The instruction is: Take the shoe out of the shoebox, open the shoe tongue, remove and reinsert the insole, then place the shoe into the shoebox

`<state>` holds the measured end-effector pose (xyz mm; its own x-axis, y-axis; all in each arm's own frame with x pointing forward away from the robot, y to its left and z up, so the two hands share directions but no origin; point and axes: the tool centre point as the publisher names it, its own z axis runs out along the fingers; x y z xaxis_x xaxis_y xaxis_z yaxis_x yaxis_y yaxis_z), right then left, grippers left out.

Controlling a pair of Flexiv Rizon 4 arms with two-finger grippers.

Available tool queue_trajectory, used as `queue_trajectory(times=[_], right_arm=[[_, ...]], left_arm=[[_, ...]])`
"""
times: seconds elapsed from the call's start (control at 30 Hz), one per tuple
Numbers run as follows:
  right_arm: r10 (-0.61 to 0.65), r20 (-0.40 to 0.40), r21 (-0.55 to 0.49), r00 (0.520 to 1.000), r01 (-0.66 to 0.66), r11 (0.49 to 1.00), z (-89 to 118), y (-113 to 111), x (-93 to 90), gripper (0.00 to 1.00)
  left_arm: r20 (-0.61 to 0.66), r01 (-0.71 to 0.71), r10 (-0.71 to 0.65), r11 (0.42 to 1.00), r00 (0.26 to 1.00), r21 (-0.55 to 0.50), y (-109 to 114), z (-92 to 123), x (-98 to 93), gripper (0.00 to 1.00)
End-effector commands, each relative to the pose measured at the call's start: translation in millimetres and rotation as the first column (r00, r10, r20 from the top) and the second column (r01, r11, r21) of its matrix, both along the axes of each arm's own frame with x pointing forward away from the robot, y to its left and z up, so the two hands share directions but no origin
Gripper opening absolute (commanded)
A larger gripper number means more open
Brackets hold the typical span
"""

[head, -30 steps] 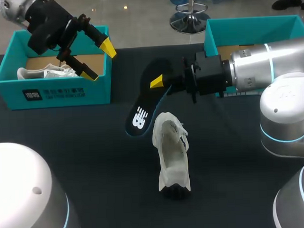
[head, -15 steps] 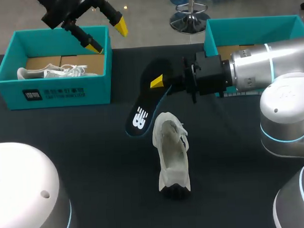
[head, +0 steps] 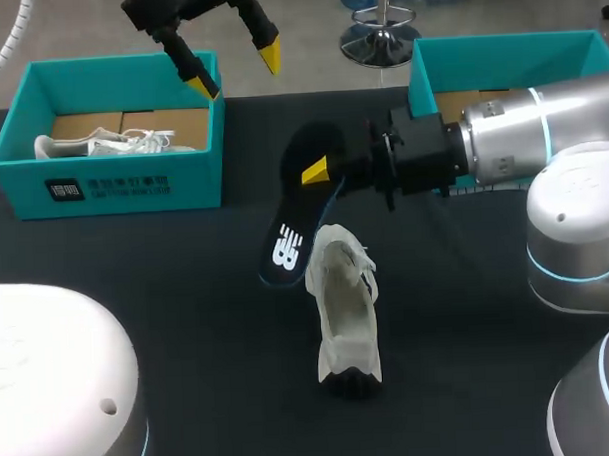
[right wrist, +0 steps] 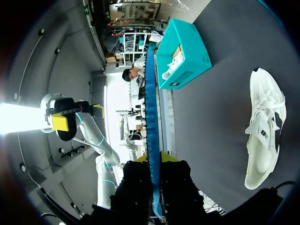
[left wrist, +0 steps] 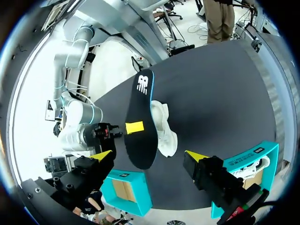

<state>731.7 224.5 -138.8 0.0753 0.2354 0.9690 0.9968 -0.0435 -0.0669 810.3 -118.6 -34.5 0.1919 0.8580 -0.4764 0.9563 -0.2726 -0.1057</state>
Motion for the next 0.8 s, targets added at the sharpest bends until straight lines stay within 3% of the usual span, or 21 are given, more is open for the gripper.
queue_trajectory(times=[0.03, 0.8], right_arm=[[0.016, 0.004, -0.008, 1.0, -0.016, 1.0, 1, -2, -1.3, 0.0], [0.11, 0.001, -0.01, 0.994, -0.11, 0.994, 2, 1, -5.6, 0.0]], left_arm=[[0.003, 0.013, -0.014, 0.99, 1.0, 0.14, -6, 5, 7.1, 1.0], [0.006, -0.026, 0.026, 0.977, 1.0, 0.209, -3, 17, 5.6, 1.0]])
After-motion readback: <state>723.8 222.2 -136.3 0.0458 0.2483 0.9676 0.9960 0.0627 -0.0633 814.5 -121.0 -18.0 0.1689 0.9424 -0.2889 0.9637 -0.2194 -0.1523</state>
